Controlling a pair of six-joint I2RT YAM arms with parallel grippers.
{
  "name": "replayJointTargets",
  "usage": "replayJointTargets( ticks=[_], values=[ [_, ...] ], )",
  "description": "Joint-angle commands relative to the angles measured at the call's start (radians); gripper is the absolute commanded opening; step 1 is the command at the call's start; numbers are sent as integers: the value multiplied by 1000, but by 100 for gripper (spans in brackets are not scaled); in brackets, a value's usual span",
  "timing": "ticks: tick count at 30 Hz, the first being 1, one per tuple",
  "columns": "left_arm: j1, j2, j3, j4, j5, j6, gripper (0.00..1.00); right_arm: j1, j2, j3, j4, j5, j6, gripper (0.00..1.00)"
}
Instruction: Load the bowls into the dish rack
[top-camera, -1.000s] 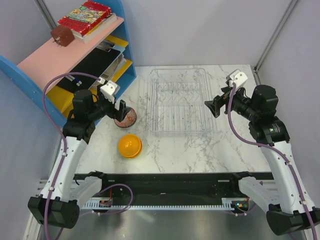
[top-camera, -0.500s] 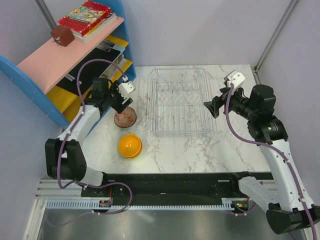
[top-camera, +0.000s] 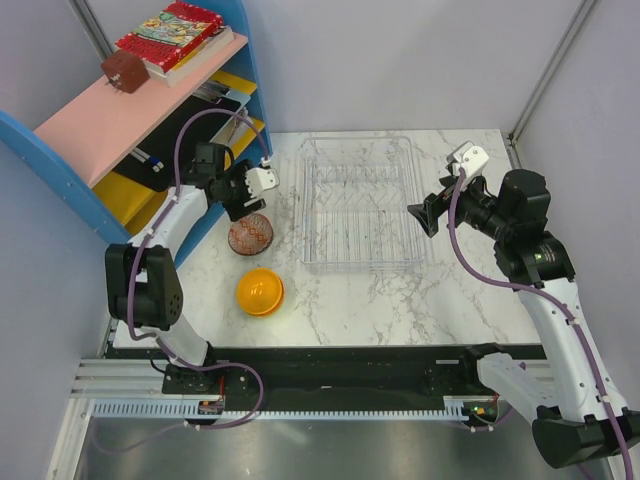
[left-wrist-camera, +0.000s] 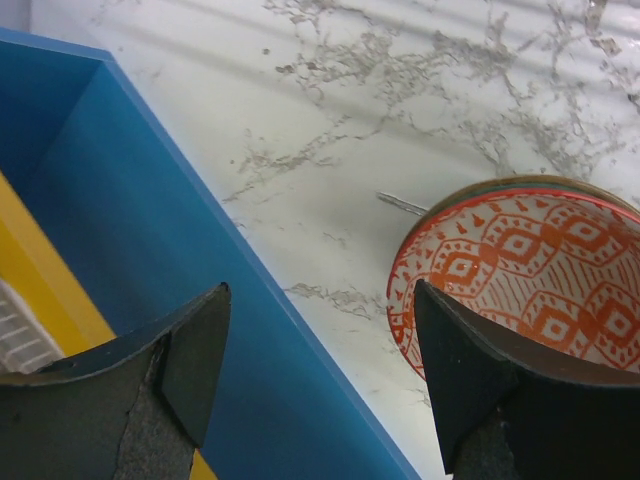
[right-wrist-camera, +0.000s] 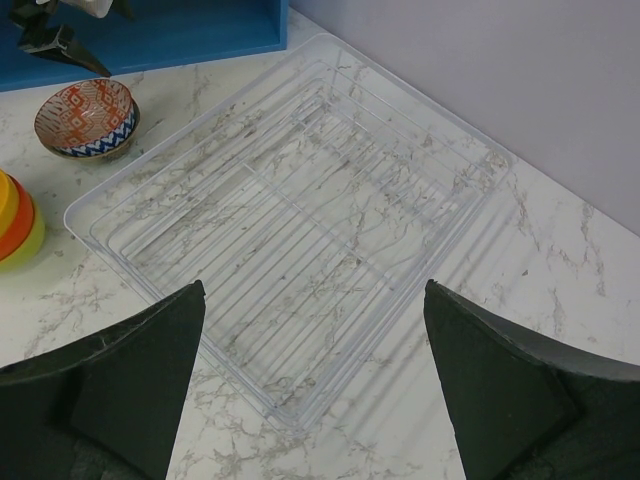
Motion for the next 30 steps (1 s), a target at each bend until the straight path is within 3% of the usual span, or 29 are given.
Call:
replayJointTargets(
  ticks=[1, 20, 23, 30],
  values=[
    [3, 21, 47, -88, 20, 128, 80, -4, 7, -1, 27, -23, -19, 98],
    [2, 159, 132, -171, 40, 151, 73, -7, 21, -6, 21, -30, -32, 98],
    [2, 179, 147, -174, 46, 142, 68, -7, 22, -6, 18, -30, -35, 98],
    [-2, 205, 170, -193, 66, 113, 46, -7, 24, -7, 19, -29, -38, 98]
  ],
)
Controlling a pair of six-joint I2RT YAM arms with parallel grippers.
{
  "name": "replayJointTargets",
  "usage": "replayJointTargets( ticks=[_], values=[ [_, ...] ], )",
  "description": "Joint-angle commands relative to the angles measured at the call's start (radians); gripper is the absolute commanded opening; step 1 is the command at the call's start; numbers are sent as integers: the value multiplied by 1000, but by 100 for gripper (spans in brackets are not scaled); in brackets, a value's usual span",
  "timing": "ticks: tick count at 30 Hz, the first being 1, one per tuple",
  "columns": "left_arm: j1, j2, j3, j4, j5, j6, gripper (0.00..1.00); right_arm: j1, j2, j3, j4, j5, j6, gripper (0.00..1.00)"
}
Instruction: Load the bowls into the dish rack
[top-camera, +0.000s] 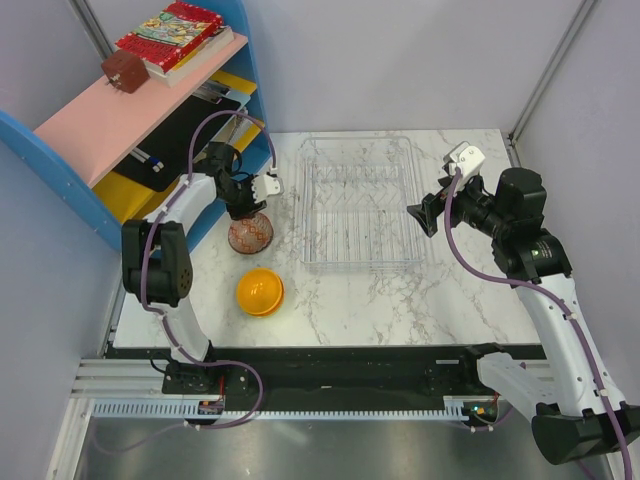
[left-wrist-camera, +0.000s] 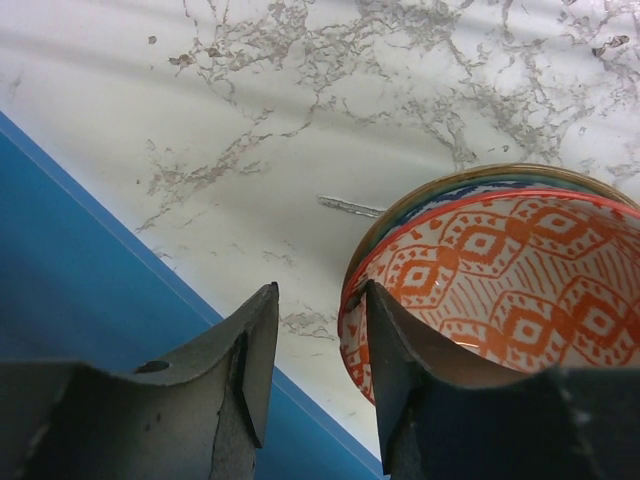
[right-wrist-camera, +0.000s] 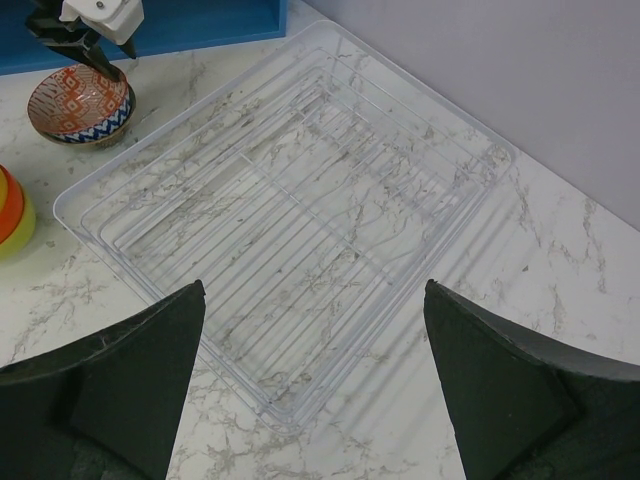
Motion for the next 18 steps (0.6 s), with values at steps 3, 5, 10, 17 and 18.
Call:
replayJointTargets(
  ticks=[3, 5, 10, 17, 18],
  values=[
    [-1, 22, 48, -18, 52, -1, 46, -3, 4, -1, 20, -23, -15, 98],
    [-1, 25, 48, -27, 56, -2, 46, -5, 4, -3, 20, -24, -15, 98],
    [-1, 28, 54, -49, 60, -2, 24, -5, 3, -4, 20, -23, -18, 98],
    [-1, 53, 77, -87, 53, -25, 2, -6, -2, -3, 20, -21, -16, 98],
    [-1, 56, 82, -90, 53, -31, 2, -5, -2, -3, 20, -21, -16, 98]
  ],
)
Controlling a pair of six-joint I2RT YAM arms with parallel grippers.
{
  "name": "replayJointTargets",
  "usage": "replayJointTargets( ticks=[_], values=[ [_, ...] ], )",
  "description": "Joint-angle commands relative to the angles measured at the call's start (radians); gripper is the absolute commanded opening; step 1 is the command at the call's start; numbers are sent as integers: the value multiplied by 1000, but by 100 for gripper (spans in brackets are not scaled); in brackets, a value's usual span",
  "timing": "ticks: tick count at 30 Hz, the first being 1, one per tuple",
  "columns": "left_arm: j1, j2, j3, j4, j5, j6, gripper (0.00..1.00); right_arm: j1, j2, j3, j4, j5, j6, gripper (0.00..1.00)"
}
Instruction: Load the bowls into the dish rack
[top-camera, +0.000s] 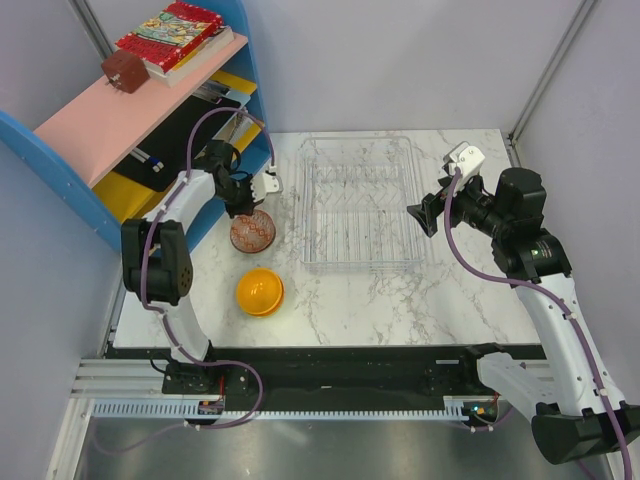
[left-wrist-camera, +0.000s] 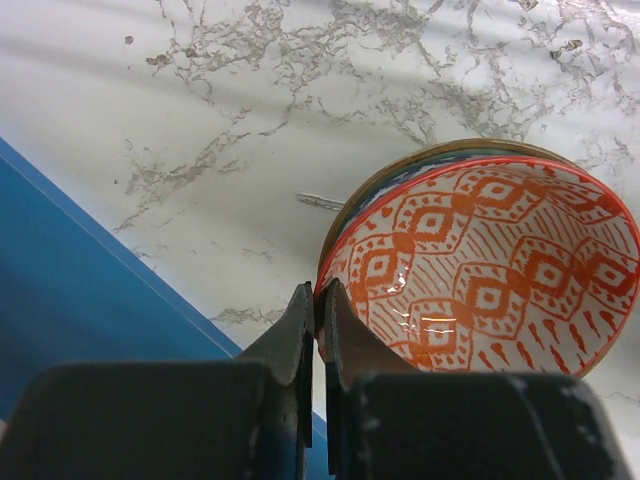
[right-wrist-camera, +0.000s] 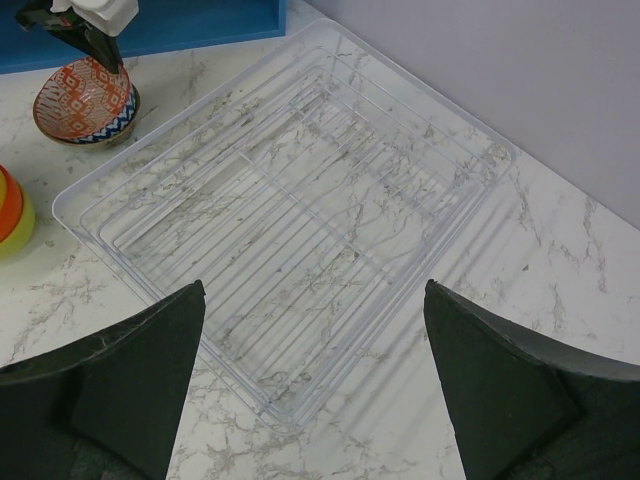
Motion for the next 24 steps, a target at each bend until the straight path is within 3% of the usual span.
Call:
replayJointTargets(
  ticks=[1, 9, 24],
  values=[
    [-3, 55, 50, -11, 20, -43, 2, -4, -4, -2, 21, -22, -15, 98],
    [3, 75, 144, -46, -26, -218, 2, -4, -10, 2, 21, -18, -12, 98],
    [8, -77, 173, -85, 47, -392, 2, -4, -20, 6, 21, -29, 1, 98]
  ],
)
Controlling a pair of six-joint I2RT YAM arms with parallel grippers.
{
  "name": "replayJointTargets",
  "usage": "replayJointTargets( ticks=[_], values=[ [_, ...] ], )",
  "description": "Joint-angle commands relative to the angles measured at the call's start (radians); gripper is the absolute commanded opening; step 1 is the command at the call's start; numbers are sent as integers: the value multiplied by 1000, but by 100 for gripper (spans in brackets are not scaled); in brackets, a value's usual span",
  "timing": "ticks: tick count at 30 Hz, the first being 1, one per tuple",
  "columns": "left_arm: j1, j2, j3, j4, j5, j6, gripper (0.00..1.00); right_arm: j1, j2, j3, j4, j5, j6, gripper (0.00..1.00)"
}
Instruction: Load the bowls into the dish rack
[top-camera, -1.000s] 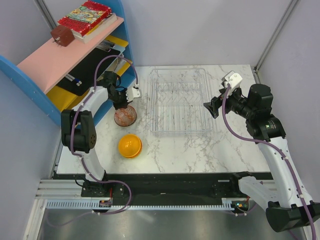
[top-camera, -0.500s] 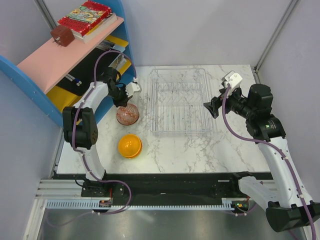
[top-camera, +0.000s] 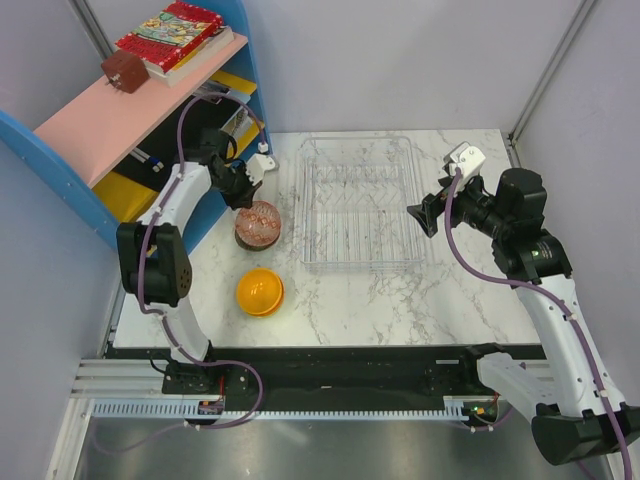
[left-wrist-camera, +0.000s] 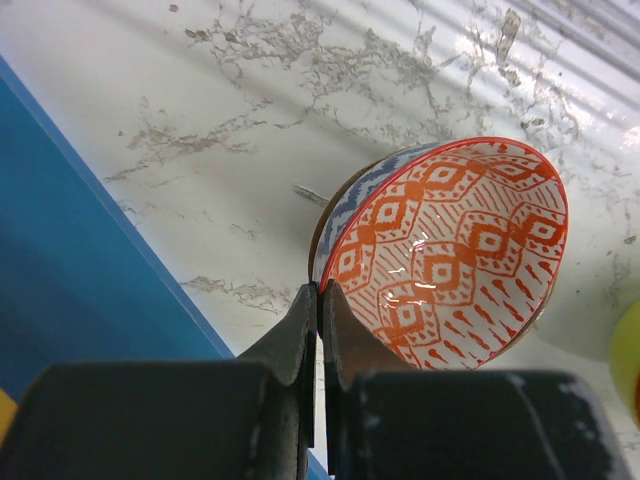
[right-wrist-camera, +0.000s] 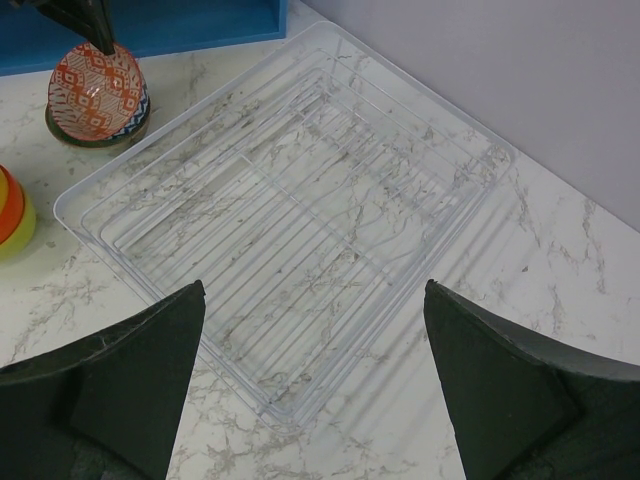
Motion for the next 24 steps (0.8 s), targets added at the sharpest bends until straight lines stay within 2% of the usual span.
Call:
replayJointTargets(
  ticks=[1, 8, 11, 14, 17, 24],
  values=[
    [2, -81, 78, -3, 51, -125, 2, -4, -17, 8, 21, -33, 2, 98],
    [19, -93, 137, 0, 55, -222, 2, -4, -6, 12, 41, -38, 47, 98],
    [39, -112, 172, 5, 70, -269, 2, -4, 35, 15, 85, -43, 146, 98],
    [48, -133, 195, 23, 146, -330, 2, -4, 113, 41, 112, -85, 249, 97],
    [45, -117, 242, 28, 283, -403, 2, -5, 217, 112, 101, -153, 341, 98],
    [-11, -19, 379, 34, 502, -519, 2, -4, 431, 219, 164, -427, 540, 98]
  ],
)
